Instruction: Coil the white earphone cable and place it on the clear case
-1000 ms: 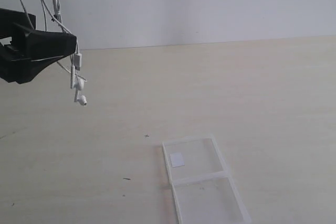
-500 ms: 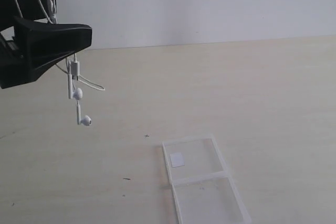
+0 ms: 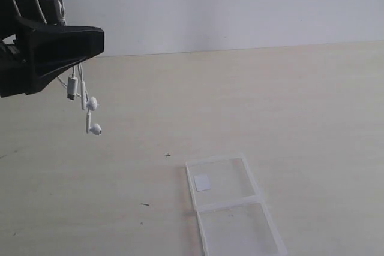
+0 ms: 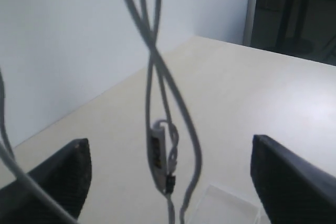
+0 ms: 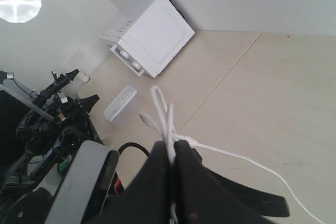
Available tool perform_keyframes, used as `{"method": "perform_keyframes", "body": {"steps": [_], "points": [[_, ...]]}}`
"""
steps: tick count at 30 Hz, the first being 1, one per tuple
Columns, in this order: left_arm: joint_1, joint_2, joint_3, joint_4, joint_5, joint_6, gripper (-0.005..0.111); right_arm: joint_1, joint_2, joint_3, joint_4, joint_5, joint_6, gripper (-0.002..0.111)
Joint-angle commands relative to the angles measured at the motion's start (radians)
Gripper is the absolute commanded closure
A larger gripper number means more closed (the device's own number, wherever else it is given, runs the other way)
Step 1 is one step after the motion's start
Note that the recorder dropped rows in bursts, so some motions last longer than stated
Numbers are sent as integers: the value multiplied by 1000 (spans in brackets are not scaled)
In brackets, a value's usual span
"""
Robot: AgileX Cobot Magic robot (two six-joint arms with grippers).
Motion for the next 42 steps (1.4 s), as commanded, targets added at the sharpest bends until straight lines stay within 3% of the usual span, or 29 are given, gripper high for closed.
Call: {"method": "perform_keyframes", "body": {"steps": [1,5,17,22,31,37,42], "points": [[0,-31,-1,129,19,-159,27,2,-1,-3,3,1,-12,108],[0,-69,-1,211,16,-246,27,2,-1,-3,3,1,-16,108],[0,-81,-1,217,-130,-216,27,2,-1,-3,8,13,-20,108],[0,-89,-1,217,-133,-216,26,2,-1,-3,8,15,-20,108],[0,-91,-1,234,-64,-264,14,2,-1,-3,11,17,-23,108],[0,-75,-1,241,-223,-238,13,2,-1,-3,11,17,-23,108],[0,-23,-1,213,-157,-117,13,2,-1,-3,11,21,-29,108]]}}
